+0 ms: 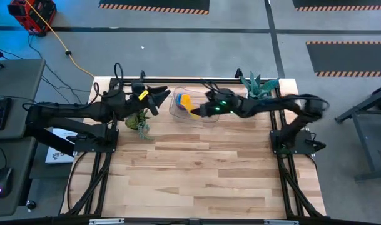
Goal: Nest measuring cups in basket
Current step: Stack the yellow measuring cup on top of the blue measuring cup on the transparent bin
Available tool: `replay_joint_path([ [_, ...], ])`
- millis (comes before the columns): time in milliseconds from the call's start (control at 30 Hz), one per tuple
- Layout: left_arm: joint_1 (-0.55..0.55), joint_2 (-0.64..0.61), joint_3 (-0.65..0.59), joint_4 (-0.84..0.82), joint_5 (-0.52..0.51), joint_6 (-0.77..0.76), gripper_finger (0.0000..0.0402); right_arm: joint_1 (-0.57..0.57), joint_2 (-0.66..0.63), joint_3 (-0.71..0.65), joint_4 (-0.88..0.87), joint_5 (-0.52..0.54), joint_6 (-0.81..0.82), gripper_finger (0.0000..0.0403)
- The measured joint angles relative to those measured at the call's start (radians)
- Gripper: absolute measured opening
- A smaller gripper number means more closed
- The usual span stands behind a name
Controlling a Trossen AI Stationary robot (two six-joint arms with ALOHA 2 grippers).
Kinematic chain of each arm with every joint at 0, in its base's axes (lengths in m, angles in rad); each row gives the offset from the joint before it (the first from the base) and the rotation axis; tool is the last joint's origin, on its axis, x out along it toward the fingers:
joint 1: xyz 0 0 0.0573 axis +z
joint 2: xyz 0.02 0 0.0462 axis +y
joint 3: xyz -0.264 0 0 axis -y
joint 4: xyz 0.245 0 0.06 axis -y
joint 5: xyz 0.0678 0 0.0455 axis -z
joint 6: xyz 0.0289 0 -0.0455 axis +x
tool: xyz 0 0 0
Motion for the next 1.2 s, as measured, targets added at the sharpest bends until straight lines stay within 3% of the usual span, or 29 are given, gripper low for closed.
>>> replay_joint_path([
  [167,0.0,-0.002,0.0,0.017,0.012,0.0,0.0182,-0.062,0.208,0.178,-0.001,-0.125,0.044,0.0],
  [300,-0.001,-0.006,0.0,0.017,0.021,0.0,0.0182,-0.1,0.283,0.245,-0.039,-0.161,0.09,0.0],
  [567,-0.006,-0.007,0.0,0.016,0.029,0.0,0.0182,-0.125,0.274,0.257,-0.157,-0.179,0.163,0.0],
  [900,-0.006,-0.007,0.0,0.016,0.029,0.009,0.0182,-0.133,0.274,0.257,-0.211,-0.111,0.197,0.0004],
  [1200,-0.006,-0.007,0.0,0.016,0.028,0.01,0.0182,-0.134,0.274,0.257,-0.211,-0.112,0.192,0.0062],
])
